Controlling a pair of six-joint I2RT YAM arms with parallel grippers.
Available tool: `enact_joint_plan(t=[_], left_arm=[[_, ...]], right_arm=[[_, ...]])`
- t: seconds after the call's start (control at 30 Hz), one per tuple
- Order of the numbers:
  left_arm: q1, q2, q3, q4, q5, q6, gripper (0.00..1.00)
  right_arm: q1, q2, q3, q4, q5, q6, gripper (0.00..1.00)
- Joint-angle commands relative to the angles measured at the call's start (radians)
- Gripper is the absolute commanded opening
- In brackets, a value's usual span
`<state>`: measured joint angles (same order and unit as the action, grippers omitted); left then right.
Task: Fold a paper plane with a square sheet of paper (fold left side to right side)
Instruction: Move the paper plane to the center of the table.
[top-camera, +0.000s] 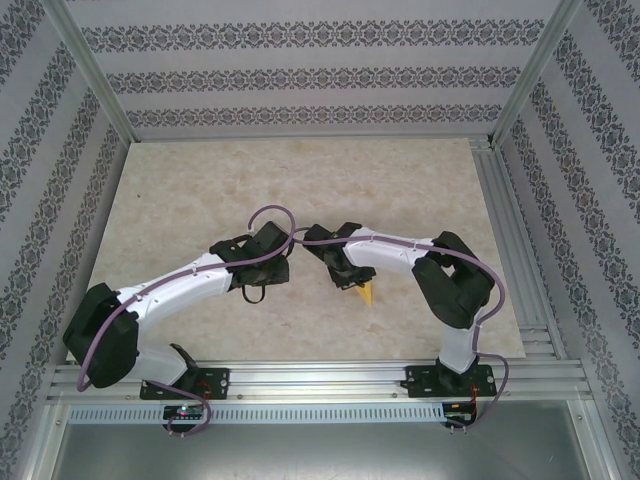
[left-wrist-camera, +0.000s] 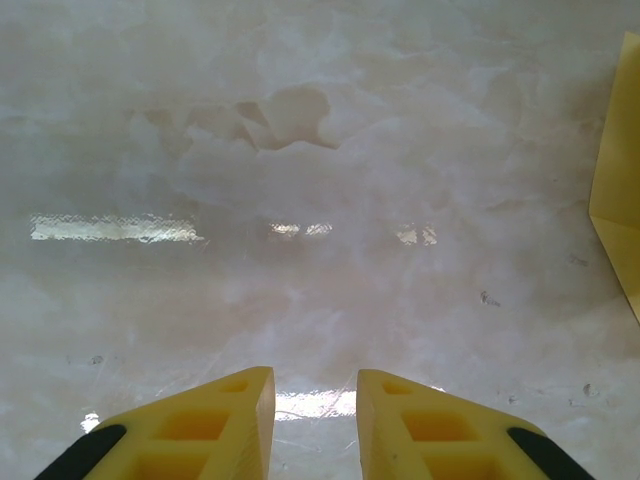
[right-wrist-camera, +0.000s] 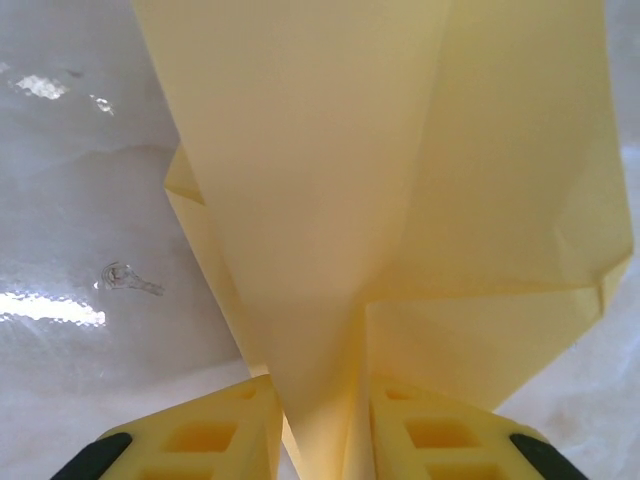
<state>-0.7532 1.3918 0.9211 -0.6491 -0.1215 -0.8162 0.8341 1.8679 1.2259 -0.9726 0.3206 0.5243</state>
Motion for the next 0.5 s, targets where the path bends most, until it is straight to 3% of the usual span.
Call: enact_joint_plan(t=[0.0, 0.27, 0.47], left_arm=[[0.003, 0.010, 0.014, -0.014, -0.012, 0.011, 0.30], [0.003, 0.016, 0.021, -0.017, -0.012, 0.012, 0.30], [0.003, 0.024, 0.023, -0.020, -0.011, 0.011, 0.30]], right_arm=[[-0.020, -0.048, -0.024, 0.011, 0.029, -0.005, 0.23], [-0.071, -0.108, -0.074, 0.059, -0.024, -0.034, 0.05], [-0.155, -0.219, -0.160, 0.157, -0.166, -0.076, 0.03]])
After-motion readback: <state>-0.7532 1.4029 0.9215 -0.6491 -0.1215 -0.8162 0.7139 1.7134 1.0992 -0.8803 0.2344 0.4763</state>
